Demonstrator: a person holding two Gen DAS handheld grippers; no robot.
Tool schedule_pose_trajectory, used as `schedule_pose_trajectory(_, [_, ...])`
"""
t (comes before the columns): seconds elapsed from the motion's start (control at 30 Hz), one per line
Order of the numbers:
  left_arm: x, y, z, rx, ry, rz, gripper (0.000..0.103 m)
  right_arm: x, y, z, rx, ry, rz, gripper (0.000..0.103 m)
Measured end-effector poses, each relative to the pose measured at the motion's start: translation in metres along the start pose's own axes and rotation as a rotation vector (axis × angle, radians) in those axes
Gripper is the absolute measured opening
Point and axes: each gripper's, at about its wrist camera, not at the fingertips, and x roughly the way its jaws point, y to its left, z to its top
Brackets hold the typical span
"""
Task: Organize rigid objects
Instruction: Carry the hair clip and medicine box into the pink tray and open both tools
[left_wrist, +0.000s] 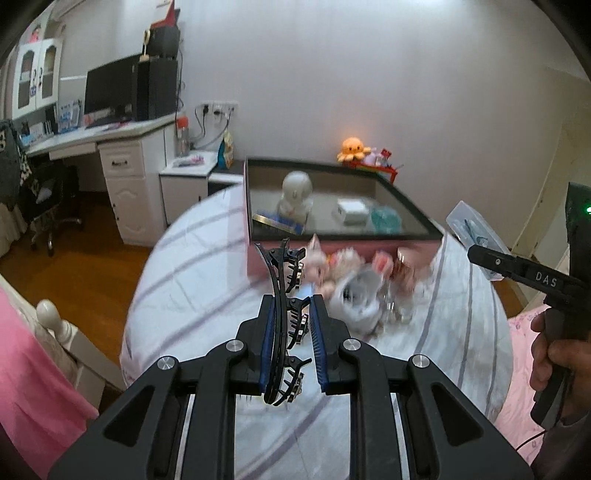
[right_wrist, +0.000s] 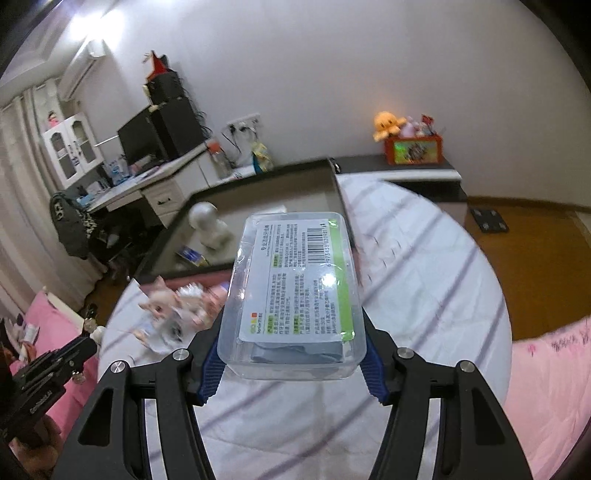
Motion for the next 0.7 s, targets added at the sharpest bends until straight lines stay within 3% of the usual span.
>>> schedule_pose_trajectory(0.3, [0.033,-0.009,0.074,0.041,-0.064,-0.004,0.018,0.024,0.020,0.065,-0.063,-0.041,0.029,0.062])
schedule_pose_trajectory(0.5, [0.096,-0.015,0.115,0.034,-0.011,-0.035,0.018,0.081,0.018,0.104,-0.067,0.020,0.030,0.062])
schedule_pose_trajectory(0.7, [0.149,-0.027,0.128,0.004,0.054,-0.072,0.019,0.139,0.004,0.112,-0.047,0.122,0.004,0.063])
